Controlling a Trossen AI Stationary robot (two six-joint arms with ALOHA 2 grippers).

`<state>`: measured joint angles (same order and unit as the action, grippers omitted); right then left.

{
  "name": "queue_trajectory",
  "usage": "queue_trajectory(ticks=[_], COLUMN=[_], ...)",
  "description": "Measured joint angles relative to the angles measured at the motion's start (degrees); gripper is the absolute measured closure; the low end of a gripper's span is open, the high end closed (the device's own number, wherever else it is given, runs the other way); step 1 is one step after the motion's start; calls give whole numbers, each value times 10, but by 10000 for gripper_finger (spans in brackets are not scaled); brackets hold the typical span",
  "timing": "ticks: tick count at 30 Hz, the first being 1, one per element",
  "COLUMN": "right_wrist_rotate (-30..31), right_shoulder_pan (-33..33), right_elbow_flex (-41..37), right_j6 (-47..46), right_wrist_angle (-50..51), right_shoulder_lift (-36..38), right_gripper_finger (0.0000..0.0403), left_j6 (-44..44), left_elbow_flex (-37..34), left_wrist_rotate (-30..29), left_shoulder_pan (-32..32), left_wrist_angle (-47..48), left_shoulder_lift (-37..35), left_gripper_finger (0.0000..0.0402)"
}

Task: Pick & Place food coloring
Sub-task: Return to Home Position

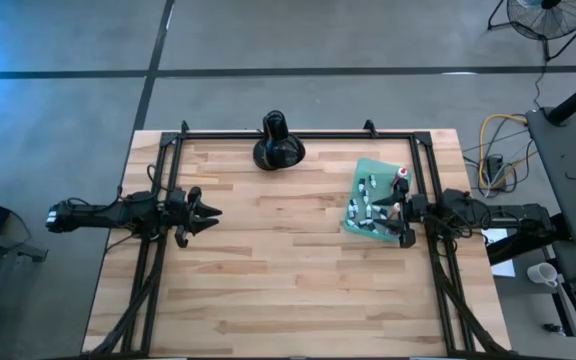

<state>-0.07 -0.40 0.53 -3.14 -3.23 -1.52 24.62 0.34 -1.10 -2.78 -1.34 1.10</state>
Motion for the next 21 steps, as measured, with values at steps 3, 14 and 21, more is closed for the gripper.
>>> queue_trajectory(ticks=[3,14,21], right_wrist_rotate=[0,0,0], right_shoulder_pan=[0,0,0], right_elbow_flex=[0,0,0], right_j6=[4,1,2], right_wrist_angle=[0,0,0], right_shoulder_lift=[0,0,0], right_gripper_finger=[179,179,179], left_j6=[0,0,0], left_elbow_flex=[0,0,0], left_wrist_rotate=[0,0,0], left_shoulder_pan=[0,1,0], left_wrist_angle=[0,0,0], left_shoulder_lift=[0,0,0], left_gripper_finger=[284,284,284])
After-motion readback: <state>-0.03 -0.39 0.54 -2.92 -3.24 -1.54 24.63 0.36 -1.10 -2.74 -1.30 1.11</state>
